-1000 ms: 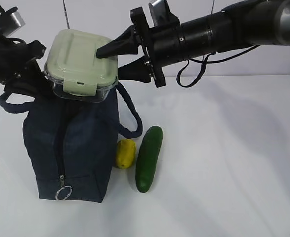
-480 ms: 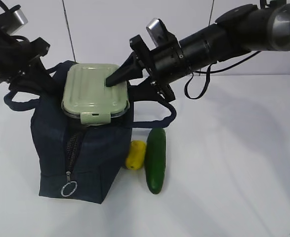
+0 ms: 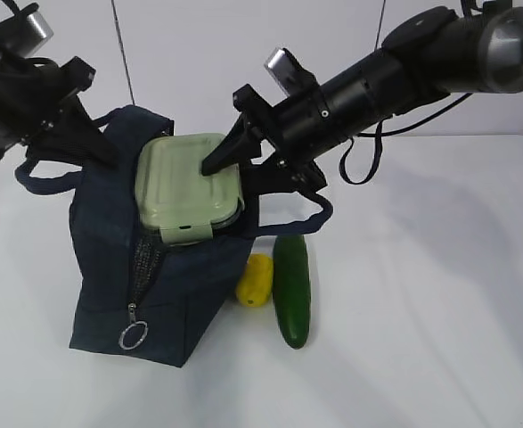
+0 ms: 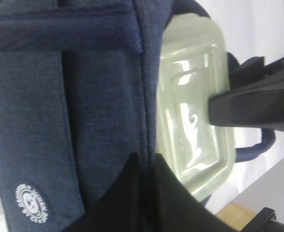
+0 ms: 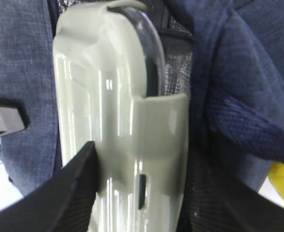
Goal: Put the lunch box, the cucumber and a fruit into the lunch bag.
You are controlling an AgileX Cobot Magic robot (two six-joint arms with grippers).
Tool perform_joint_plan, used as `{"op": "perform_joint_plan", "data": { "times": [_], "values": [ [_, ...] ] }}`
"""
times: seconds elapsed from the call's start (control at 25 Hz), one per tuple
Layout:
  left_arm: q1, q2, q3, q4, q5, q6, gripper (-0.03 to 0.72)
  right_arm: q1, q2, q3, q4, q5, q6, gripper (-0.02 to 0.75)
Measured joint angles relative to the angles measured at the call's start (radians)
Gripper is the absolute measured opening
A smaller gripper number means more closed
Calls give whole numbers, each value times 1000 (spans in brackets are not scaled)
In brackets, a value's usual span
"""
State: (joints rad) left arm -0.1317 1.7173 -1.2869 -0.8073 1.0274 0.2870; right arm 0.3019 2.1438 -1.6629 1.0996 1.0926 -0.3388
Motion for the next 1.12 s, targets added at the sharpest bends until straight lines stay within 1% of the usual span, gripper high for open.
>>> {"op": "perform_joint_plan", "data": {
  "times": [0.16,0.32,0.52,0.68,1.12],
  "values": [
    [0,0,0,-16,0,0,1,13,17,0,-11,-8,11,377],
    [0,0,0,-25,2,2,1,48,43,0,-14,-35,17,377],
    [-2,0,0,-25,7,2,1,92,58,0,-8,-113,14,377],
    [-2,0,0,-25,8,2,1,97,58,0,-2,-134,-45,377],
    [-2,0,0,-25,9,2,1,97,60,0,9,-158,-76,378]
  ]
}}
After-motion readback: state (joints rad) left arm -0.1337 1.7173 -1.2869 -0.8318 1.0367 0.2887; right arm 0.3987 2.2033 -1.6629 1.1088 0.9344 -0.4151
